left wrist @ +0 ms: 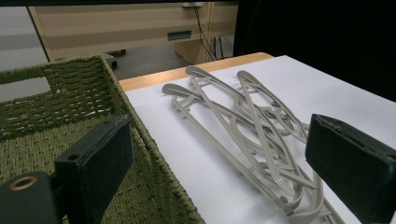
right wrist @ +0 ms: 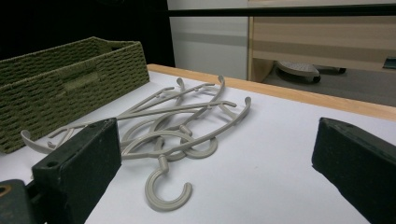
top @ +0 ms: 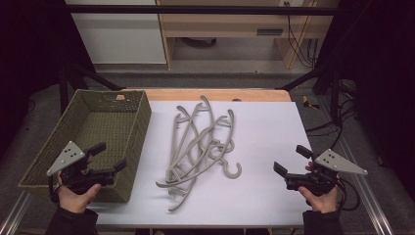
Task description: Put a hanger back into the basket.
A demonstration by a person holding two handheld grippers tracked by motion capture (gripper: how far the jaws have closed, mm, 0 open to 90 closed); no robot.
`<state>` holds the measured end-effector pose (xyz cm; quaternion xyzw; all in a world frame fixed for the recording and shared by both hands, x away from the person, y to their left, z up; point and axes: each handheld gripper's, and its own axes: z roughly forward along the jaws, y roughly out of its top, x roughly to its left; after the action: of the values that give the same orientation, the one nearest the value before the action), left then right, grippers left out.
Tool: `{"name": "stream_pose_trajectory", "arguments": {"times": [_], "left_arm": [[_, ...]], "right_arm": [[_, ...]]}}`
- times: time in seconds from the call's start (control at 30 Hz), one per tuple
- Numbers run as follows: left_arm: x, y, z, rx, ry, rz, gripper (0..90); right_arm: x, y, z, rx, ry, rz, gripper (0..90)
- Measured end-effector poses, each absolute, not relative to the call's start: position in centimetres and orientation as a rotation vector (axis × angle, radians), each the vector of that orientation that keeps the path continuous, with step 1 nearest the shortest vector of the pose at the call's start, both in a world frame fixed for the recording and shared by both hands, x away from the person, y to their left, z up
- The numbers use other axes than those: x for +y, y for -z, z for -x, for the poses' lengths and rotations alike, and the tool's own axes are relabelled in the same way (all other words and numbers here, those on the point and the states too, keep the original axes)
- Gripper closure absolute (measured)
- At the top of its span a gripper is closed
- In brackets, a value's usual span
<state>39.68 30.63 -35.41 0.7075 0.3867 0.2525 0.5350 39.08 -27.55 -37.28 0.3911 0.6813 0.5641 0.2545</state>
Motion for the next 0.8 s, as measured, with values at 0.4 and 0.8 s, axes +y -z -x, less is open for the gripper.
{"name": "stream_pose_trajectory", "arguments": {"times": [0.4, 0.8], "left_arm": [[28.6, 35.1, -39.4, 0.87, -0.586, -1.74, 7.4], [25.0, 34.7, -39.7, 0.796, -0.54, -1.82, 7.4]], "right_arm": [[-27.5, 37.3, -39.1, 1.851, -1.537, -1.065, 1.7], [-27.1, 37.1, -39.1, 1.863, -1.533, -1.05, 1.7]]}}
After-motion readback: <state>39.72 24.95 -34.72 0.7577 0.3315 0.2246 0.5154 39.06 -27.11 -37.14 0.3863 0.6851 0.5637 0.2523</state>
